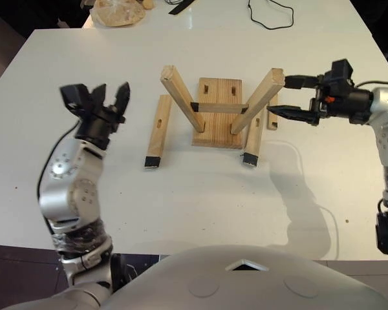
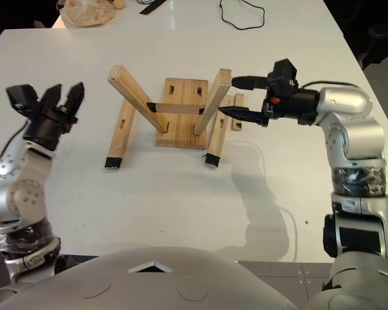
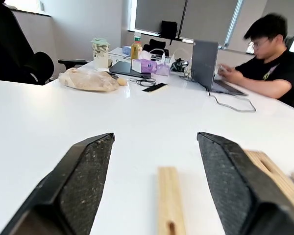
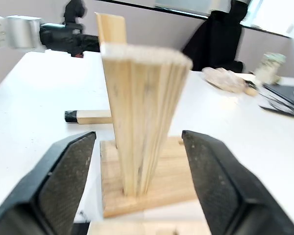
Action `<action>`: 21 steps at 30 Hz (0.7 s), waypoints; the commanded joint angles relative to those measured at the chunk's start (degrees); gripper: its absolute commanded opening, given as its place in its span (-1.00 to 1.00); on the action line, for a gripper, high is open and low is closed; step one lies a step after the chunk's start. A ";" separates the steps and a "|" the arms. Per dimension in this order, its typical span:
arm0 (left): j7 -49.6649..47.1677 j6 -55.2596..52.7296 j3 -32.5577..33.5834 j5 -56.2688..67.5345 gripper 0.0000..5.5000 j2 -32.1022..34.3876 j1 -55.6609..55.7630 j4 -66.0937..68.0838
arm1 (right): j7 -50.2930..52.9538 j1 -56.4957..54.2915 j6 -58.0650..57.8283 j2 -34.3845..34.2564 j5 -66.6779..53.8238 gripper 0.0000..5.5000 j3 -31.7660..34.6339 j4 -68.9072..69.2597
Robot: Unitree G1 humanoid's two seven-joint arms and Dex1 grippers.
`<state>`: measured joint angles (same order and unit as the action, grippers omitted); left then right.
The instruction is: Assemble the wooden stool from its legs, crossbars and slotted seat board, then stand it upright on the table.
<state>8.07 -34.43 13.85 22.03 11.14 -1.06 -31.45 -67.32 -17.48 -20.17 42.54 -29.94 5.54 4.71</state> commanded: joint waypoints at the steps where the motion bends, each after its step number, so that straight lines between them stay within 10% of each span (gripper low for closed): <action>1: -4.31 2.58 -6.86 -6.01 0.03 -2.29 -3.44 -5.24 | 12.08 7.02 -2.85 -0.72 3.75 0.19 4.63 4.55; 9: -7.06 3.93 -13.62 -10.32 -0.48 -5.51 0.28 -4.70 | 55.13 13.19 -13.04 -29.30 16.29 -0.30 -6.03 23.13; 21: -9.25 6.47 -22.70 -16.76 -1.00 -9.32 2.57 0.44 | 66.78 13.76 -11.12 -31.94 38.52 -0.92 -23.82 25.27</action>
<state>-1.84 -29.14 -6.43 6.29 2.29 0.90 -32.42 -0.73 -2.52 -32.96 11.59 6.94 -15.98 33.75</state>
